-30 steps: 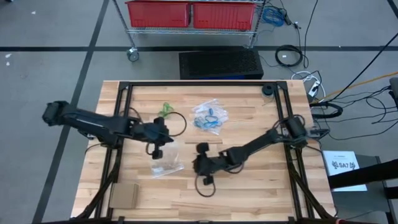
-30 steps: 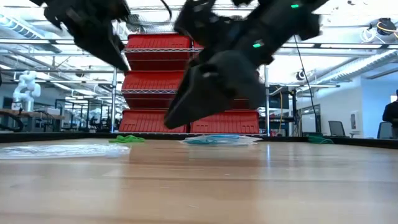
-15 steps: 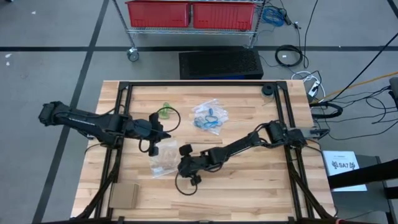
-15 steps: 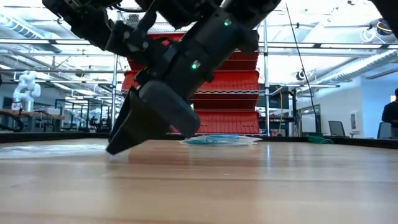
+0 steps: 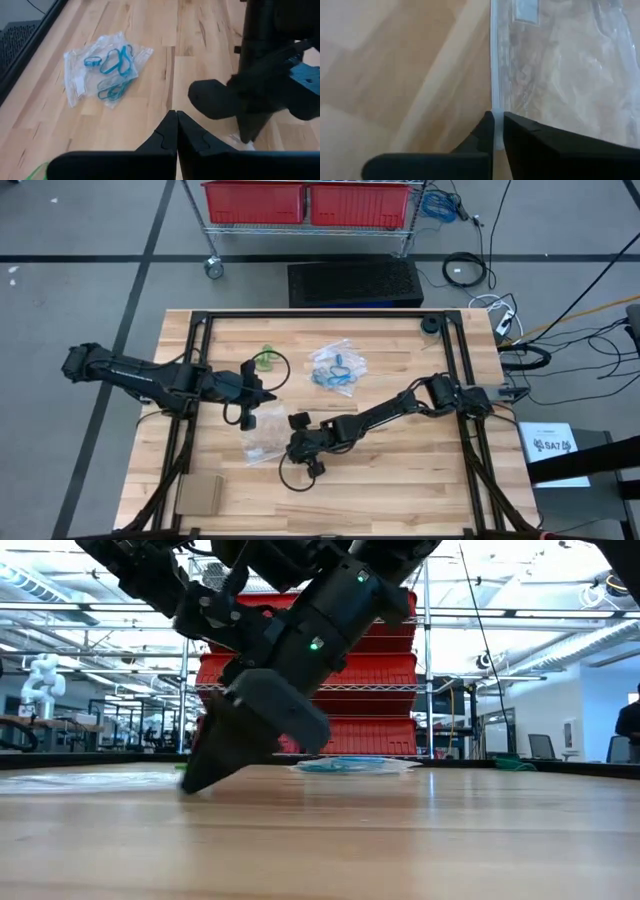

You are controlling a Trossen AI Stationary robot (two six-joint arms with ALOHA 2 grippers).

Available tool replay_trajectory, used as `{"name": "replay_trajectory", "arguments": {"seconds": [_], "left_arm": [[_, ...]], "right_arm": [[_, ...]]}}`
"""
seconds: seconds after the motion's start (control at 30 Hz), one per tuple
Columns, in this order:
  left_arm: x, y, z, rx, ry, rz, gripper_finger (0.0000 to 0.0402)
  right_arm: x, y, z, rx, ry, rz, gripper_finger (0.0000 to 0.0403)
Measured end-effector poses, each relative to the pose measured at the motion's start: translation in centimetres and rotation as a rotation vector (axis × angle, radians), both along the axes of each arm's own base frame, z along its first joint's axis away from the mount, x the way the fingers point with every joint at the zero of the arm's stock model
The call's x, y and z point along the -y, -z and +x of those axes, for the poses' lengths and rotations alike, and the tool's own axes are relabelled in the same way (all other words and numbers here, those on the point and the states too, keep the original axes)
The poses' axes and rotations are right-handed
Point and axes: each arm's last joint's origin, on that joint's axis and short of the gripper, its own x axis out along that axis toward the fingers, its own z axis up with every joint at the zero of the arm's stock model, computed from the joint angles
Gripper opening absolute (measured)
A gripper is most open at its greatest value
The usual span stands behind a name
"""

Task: Sort rubber bands
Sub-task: Open the left transparent zip lock bag

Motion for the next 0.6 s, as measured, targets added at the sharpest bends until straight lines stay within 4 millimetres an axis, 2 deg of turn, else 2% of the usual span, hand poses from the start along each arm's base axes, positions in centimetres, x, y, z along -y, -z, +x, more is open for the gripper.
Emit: {"name": "replay_trajectory", "arguments": {"seconds": [0.17, 0.3, 0.37, 0.5, 0.6], "left_arm": [[0.0, -0.2, 0.1, 0.02, 0.004, 0.004, 0.0], [-0.2, -0.1, 0.1, 0.014, -0.007, -0.001, 0.0], [-0.3, 0.0, 0.2, 0.003, 0.003, -0.018, 0.0], [-0.5, 0.2, 0.2, -0.012, 0.006, -0.028, 0.0], [-0.7, 0.3, 0.4, -0.019, -0.006, -0.027, 0.0]], "right_arm": [[0.2, -2.1, -1.6, -0.103, -0.001, -0.037, 0.0014], [0.1, -5.9, -3.4, -0.137, -0.057, -0.079, 0.0009], [0.0, -7.1, -4.5, -0.186, -0.126, -0.137, 0.0007], [0.4, -8.3, -6.5, -0.3, -0.163, -0.319, 0.0017], [0.8, -9.0, -7.3, -0.347, -0.085, -0.313, 0.0048]]}}
